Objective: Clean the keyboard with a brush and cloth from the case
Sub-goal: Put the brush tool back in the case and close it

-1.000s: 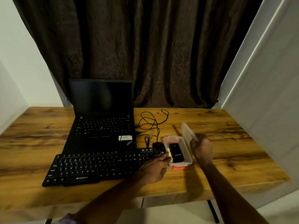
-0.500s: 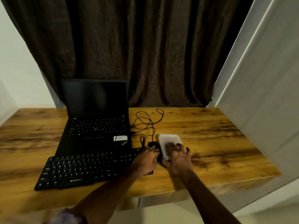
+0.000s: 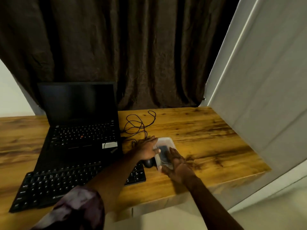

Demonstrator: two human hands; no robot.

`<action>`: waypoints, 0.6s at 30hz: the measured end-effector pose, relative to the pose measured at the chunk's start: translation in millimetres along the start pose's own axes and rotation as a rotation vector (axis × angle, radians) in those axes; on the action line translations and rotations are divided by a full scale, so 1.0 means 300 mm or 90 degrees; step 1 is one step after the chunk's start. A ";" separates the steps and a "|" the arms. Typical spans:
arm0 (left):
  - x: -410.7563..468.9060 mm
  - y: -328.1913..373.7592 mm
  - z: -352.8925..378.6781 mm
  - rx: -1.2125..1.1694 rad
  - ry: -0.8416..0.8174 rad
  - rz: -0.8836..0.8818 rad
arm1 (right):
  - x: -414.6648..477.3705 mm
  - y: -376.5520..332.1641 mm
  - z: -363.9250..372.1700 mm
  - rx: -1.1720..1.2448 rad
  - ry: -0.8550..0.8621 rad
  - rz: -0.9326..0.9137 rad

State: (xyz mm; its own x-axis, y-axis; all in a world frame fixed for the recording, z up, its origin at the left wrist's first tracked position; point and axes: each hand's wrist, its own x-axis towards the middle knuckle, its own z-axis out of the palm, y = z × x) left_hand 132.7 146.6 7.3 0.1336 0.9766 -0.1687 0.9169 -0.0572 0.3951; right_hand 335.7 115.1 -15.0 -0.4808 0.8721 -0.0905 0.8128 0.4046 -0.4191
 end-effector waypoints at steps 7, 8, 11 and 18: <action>0.047 0.002 0.025 -0.001 -0.075 -0.014 | -0.013 0.082 0.004 0.335 0.293 0.155; 0.053 0.003 0.025 -0.007 -0.078 -0.015 | -0.009 0.096 0.007 0.363 0.272 0.178; 0.055 0.009 0.020 -0.005 -0.080 -0.020 | 0.027 0.147 0.036 0.423 0.243 0.235; 0.051 0.023 0.023 -0.048 -0.070 -0.015 | 0.053 0.087 -0.039 0.620 0.195 0.366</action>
State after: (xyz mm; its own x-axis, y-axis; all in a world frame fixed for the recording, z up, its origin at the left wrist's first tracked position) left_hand 143.8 159.8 1.1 0.1566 0.9486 -0.2750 0.8900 -0.0149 0.4557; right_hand 353.0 142.8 -16.8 0.0820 0.9418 -0.3260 0.2251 -0.3362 -0.9145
